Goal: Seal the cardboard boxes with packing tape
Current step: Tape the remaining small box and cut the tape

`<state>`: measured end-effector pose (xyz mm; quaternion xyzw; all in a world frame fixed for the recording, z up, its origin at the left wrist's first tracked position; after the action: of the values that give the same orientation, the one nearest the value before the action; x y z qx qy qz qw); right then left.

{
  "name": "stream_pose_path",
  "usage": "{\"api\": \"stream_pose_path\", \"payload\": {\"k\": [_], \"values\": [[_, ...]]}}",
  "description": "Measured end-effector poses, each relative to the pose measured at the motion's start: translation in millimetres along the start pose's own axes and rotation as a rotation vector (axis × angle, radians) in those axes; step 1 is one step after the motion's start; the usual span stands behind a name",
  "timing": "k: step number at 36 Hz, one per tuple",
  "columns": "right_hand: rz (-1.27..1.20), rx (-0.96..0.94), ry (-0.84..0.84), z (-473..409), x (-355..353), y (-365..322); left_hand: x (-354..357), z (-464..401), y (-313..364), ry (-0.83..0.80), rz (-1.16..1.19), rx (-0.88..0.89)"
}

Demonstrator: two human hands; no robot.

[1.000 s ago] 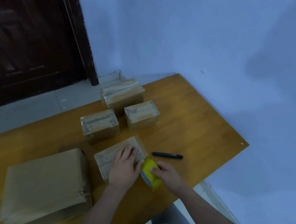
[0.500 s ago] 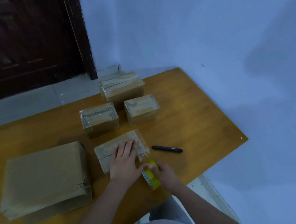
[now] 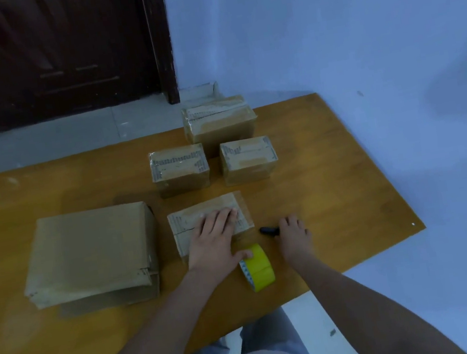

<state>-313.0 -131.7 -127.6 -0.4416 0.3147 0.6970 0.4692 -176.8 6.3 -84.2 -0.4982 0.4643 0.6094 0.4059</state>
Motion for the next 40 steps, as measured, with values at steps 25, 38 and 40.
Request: {"api": "stream_pose_path", "payload": {"k": [25, 38, 40], "values": [[-0.163, -0.358, 0.132, 83.0, -35.5, 0.7, -5.7, 2.1, 0.6, 0.011, 0.014, -0.005], [-0.205, -0.246, 0.14, 74.8, -32.8, 0.1, -10.8, 4.0, 2.7, 0.004, 0.045, -0.015], [-0.223, -0.203, 0.129, 72.0, -33.5, 4.3, -10.5, 4.0, 2.1, 0.01, 0.049, -0.016]]}}
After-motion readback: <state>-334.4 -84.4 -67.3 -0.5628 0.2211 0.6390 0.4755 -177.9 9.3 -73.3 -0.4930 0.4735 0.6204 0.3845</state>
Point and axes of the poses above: each hand's wrist, its own z-axis away from the middle knuckle, its own x-axis out of the palm, y = z × x, the point moved 2 cm from there along -z, towards the middle knuckle, and after that the axes turned 8 degrees about x, right-handed, at the moved point
